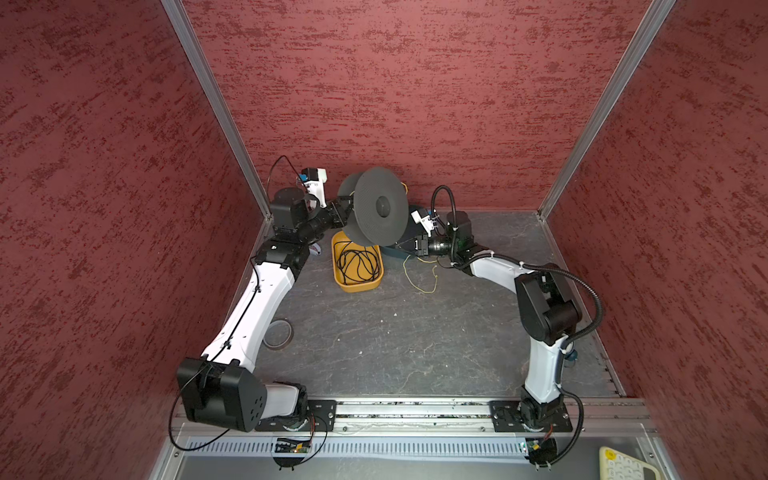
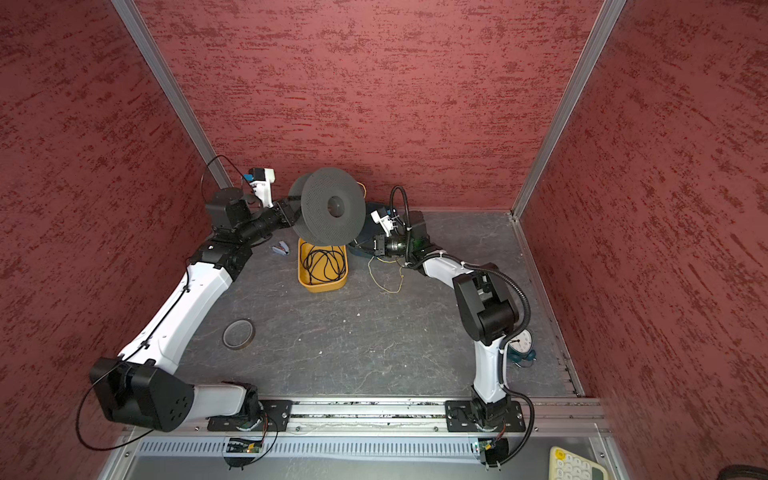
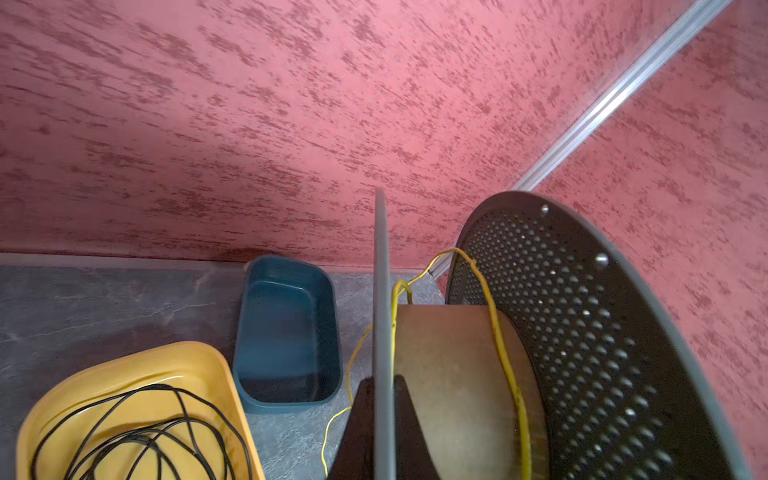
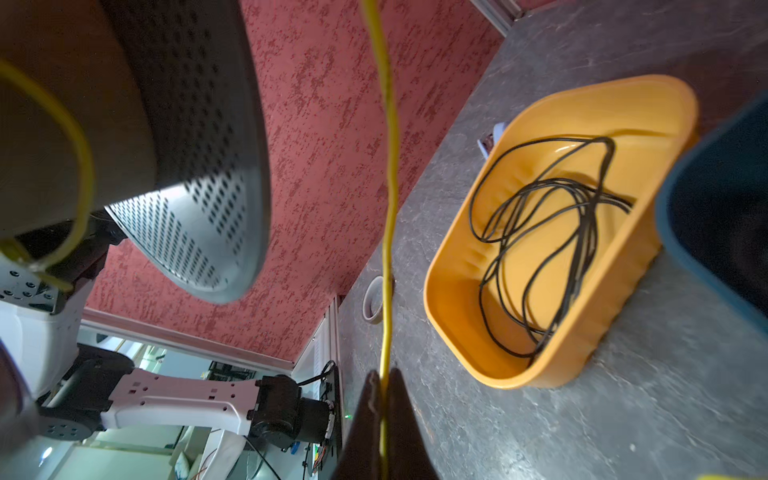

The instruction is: Wrap the cables

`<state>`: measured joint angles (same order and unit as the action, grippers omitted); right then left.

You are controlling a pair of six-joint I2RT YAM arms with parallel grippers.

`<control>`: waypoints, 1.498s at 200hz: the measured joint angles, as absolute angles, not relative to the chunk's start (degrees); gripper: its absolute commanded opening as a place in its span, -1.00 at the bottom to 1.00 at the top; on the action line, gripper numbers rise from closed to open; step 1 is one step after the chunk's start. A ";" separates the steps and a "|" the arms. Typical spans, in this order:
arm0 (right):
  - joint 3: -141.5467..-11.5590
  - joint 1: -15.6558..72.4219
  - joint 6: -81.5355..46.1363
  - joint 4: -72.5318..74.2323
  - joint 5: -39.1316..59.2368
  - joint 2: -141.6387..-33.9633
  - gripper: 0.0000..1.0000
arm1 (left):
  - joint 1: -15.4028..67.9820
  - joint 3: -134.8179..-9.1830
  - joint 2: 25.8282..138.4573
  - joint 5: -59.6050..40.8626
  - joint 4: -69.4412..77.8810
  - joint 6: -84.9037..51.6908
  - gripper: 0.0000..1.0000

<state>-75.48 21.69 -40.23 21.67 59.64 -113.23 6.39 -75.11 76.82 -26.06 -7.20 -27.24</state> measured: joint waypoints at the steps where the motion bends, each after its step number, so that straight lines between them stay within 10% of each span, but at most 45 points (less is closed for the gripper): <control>1: -75.42 21.65 -40.23 21.63 59.57 -113.23 -1.00 | 6.22 -75.11 76.82 -25.98 -7.27 -27.31 -1.00; 299: -73.54 48.71 0.25 -8.38 1.65 -98.61 -1.00 | 2.68 -91.09 94.11 -2.74 -17.89 -31.03 -1.00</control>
